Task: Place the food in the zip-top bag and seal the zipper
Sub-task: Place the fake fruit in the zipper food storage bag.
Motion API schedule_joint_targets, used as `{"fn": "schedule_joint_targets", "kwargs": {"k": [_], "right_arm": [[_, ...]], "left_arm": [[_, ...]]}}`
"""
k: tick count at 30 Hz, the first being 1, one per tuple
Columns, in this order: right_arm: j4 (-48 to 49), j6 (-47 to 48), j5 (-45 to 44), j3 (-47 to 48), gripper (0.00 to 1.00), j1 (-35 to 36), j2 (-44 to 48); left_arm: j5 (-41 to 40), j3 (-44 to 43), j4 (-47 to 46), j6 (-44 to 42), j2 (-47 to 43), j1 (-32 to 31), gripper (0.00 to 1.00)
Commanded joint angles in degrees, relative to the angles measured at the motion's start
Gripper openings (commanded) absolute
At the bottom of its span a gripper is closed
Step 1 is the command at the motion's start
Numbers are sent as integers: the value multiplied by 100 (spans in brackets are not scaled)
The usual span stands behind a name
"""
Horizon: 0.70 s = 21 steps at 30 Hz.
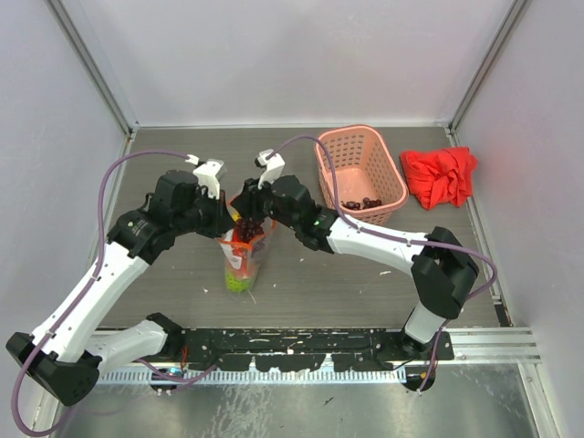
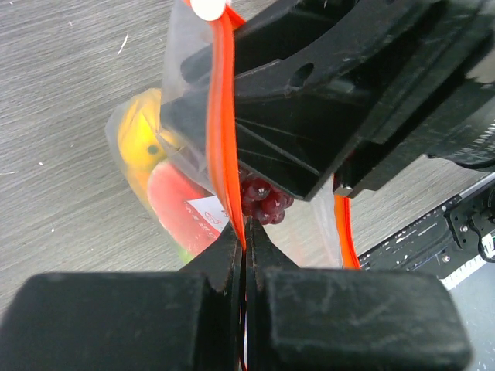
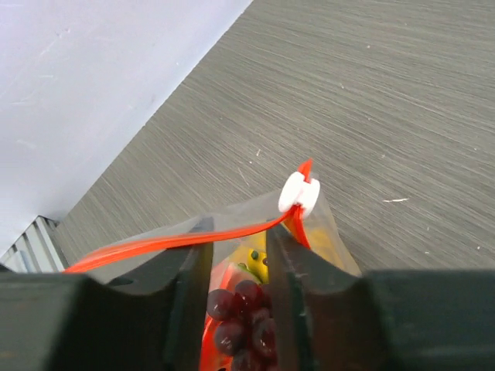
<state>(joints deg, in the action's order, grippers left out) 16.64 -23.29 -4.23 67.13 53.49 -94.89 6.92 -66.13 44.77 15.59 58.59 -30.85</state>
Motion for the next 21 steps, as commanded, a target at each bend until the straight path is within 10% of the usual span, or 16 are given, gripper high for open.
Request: {"fn": "schedule_joint_targets", "kwargs": {"k": [1, 7, 21], "right_arm": [[-140, -45, 227, 517, 44, -23, 300], [-749, 177, 613, 520, 58, -26, 686], [-2242, 340, -64, -70, 53, -43, 1771]], "left_arm": [[174, -45, -399, 15, -77, -9, 0], [-11, -56, -354, 34, -54, -13, 0], [-72, -51, -342, 58, 12, -9, 0]]}}
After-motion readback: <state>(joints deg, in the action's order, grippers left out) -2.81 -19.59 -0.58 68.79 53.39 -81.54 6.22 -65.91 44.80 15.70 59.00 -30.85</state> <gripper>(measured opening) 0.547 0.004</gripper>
